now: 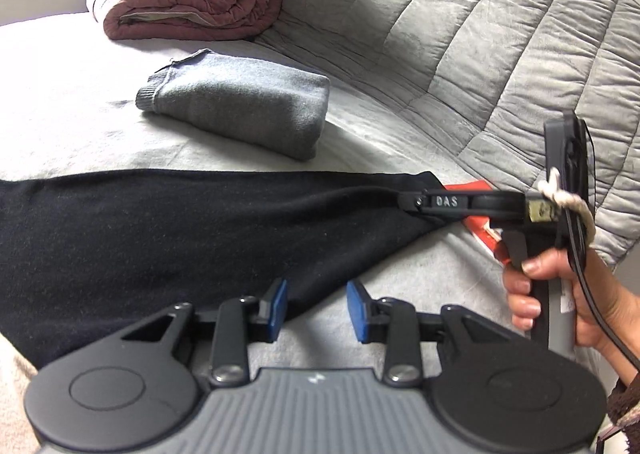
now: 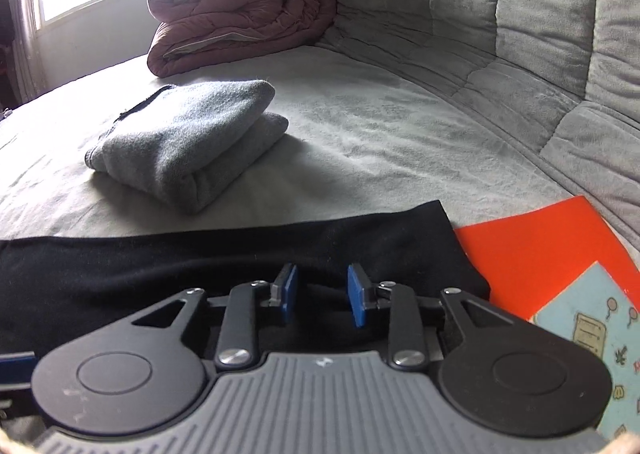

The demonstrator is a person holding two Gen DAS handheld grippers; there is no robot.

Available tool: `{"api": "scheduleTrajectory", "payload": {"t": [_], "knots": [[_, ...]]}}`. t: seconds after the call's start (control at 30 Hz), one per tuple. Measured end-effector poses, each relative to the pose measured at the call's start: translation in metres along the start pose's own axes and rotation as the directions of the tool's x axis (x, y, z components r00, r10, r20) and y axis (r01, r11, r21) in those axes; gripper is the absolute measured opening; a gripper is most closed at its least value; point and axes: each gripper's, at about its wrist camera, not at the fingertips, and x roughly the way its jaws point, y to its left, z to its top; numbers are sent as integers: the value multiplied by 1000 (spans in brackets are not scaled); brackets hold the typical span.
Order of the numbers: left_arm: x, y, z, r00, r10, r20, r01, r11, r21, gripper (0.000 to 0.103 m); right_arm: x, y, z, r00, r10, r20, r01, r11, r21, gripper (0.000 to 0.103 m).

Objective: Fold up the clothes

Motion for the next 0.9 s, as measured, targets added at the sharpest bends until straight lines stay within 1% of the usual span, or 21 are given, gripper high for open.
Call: {"api": "scheduleTrajectory", "payload": {"t": [0.03, 0.1, 0.2, 0.23, 0.3, 0.33, 0.37, 0.4, 0.5, 0.53, 0.57, 0.6, 0.63, 0.67, 0.7, 0.73, 0.77, 0.8, 0.83, 0.87, 0.9], "knots": [[-4, 2, 1, 1000, 5, 5, -5, 1000, 7, 34, -5, -5, -6, 1000, -1, 2, 1, 1000, -3, 30], [-8, 7, 3, 1000, 17, 16, -17, 1000, 11, 34, -12, -16, -10, 1000, 2, 7, -3, 1000, 26, 30], [-7, 12, 8, 1000, 22, 21, -22, 1000, 3, 34, -22, -17, -4, 999, 34, 8, -35, 997, 75, 32], [-5, 9, 8, 1000, 19, 19, -19, 1000, 17, 34, -26, -17, -2, 999, 46, 9, -46, 995, 91, 32], [0, 3, 8, 1000, 14, 14, -14, 999, 49, 39, -31, -16, -1, 998, 65, -9, -64, 989, 134, 34], [3, -3, 6, 1000, 10, 10, -11, 996, 88, 46, -34, -16, -1, 997, 75, -20, -71, 985, 156, 38], [5, -8, 5, 1000, 8, 7, -9, 993, 119, 55, -36, -19, -4, 994, 103, -25, -96, 976, 195, 38], [9, -14, 3, 1000, 9, 3, -9, 988, 154, 57, -37, -23, -7, 991, 134, -25, -124, 964, 236, 38], [22, -27, -1, 999, 36, -5, -34, 973, 230, 56, -32, -35, -19, 980, 199, -21, -179, 918, 355, 38], [26, -31, -2, 999, 52, -1, -50, 967, 251, 55, -30, -39, -22, 979, 203, -6, -185, 904, 384, 38], [29, -34, -2, 998, 66, 3, -65, 962, 265, 51, -28, -42, -24, 980, 199, 13, -187, 893, 410, 35], [31, -37, -2, 996, 86, 10, -86, 958, 275, 45, -26, -45, -25, 982, 189, 27, -182, 883, 433, 35], [33, -39, -2, 995, 97, 16, -98, 955, 280, 34, -24, -49, -24, 984, 176, 39, -174, 874, 454, 32], [35, -41, -1, 994, 107, 22, -109, 952, 285, 19, -21, -52, -24, 985, 162, 51, -167, 864, 474, 25], [35, -42, 1, 993, 117, 33, -122, 950, 289, 7, -19, -56, -24, 987, 148, 62, -159, 854, 495, 19], [32, -42, 3, 993, 111, 46, -119, 952, 281, 5, -17, -59, -24, 988, 134, 73, -152, 843, 515, 1], [29, -42, 5, 993, 102, 59, -114, 956, 272, 5, -15, -63, -23, 989, 120, 83, -146, 832, 536, 3], [24, -40, 7, 994, 83, 75, -99, 963, 250, 5, -17, -63, -22, 991, 99, 90, -132, 837, 531, 3], [20, -38, 9, 996, 54, 70, -68, 972, 224, 4, -20, -60, -22, 993, 74, 90, -109, 859, 500, 3], [21, -36, 10, 998, 38, 44, -46, 975, 217, 4, -23, -57, -21, 995, 48, 89, -83, 883, 462, 3], [26, -36, 9, 1000, 29, -10, -26, 974, 224, 5, -22, -55, -22, 996, 40, 74, -68, 897, 437, 3]]}}
